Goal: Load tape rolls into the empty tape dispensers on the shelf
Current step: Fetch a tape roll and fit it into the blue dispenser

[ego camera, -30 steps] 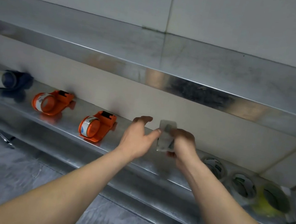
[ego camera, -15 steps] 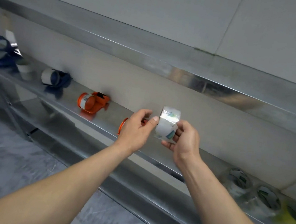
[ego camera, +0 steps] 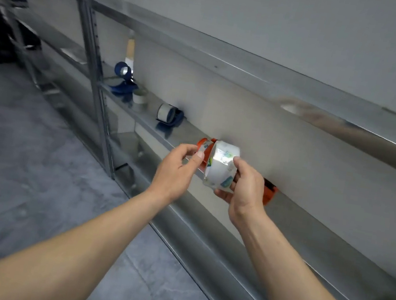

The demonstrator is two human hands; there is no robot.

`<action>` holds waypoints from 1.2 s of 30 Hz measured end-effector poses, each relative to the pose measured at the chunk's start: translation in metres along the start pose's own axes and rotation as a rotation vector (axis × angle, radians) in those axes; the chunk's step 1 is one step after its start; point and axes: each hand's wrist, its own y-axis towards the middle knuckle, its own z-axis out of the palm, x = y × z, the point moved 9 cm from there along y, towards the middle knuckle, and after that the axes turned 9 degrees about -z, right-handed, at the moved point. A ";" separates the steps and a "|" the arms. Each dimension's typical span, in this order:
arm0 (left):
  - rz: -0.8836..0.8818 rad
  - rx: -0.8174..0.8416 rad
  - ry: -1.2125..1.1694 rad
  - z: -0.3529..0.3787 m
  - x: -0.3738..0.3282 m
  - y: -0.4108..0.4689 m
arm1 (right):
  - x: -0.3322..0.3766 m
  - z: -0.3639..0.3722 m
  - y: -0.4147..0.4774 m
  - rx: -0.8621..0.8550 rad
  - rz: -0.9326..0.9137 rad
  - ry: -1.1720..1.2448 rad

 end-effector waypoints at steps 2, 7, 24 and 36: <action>-0.005 -0.045 0.001 -0.023 0.005 0.002 | 0.000 0.023 -0.003 0.036 -0.004 -0.012; -0.026 -0.158 0.014 -0.070 0.016 0.006 | 0.001 0.072 -0.006 0.118 0.006 0.000; -0.105 -0.467 0.037 -0.153 0.042 0.020 | -0.005 0.165 0.020 0.410 0.026 0.019; -0.131 -0.529 0.033 -0.225 0.074 0.065 | -0.036 0.256 0.034 0.427 0.088 0.033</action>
